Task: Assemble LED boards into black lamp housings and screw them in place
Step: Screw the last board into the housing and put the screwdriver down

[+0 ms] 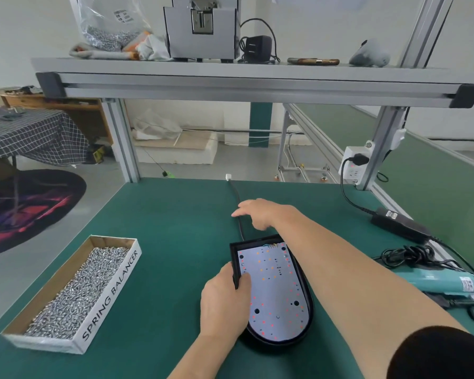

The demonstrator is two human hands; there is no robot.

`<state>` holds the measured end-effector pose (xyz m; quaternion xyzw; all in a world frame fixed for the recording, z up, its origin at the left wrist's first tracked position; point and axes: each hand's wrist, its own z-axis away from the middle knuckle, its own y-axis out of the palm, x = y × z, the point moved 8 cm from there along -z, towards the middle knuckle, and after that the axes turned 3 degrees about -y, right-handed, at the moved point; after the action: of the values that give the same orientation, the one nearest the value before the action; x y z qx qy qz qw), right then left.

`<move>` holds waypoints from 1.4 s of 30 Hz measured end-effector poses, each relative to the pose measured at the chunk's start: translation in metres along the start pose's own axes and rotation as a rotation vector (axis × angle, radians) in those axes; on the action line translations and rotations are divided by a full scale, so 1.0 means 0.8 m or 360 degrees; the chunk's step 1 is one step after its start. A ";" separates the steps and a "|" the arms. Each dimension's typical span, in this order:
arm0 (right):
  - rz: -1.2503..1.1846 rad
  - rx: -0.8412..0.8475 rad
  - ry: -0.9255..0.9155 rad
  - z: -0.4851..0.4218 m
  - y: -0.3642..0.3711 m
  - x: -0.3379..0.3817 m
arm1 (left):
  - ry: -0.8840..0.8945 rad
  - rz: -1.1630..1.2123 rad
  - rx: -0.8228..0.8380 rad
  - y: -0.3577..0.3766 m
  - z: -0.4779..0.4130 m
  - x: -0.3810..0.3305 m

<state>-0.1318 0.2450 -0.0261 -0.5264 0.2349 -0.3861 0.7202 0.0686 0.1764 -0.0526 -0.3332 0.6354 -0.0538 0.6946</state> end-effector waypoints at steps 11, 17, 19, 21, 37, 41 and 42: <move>-0.0077 -0.0298 0.0034 0.012 -0.007 -0.045 | 0.0036 -0.0006 -0.0023 -0.002 0.001 0.001; -0.0135 -0.0440 0.0130 0.044 -0.026 -0.059 | 0.0029 0.0006 -0.0029 -0.002 0.002 0.002; -0.0205 -0.0423 0.0174 0.055 -0.034 -0.063 | 0.0023 0.0006 -0.0037 -0.002 0.001 0.003; -0.0419 -0.0364 0.0261 0.067 -0.034 -0.070 | 0.0010 -0.0026 -0.0037 -0.002 0.000 0.003; -0.2645 -0.0417 0.0654 0.110 0.056 -0.070 | -0.0140 0.0080 -0.0032 -0.004 0.000 0.007; -0.2829 -0.0549 0.0625 0.098 0.043 -0.051 | -0.0235 0.0226 -0.0096 -0.009 -0.002 0.013; -0.2847 -0.0542 0.0615 0.096 0.040 -0.047 | -0.0253 0.0257 -0.0115 -0.011 -0.002 0.015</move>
<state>-0.0865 0.3241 -0.0329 -0.5369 -0.0889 -0.8388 0.0162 0.0727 0.1634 -0.0583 -0.3090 0.6046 0.0519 0.7323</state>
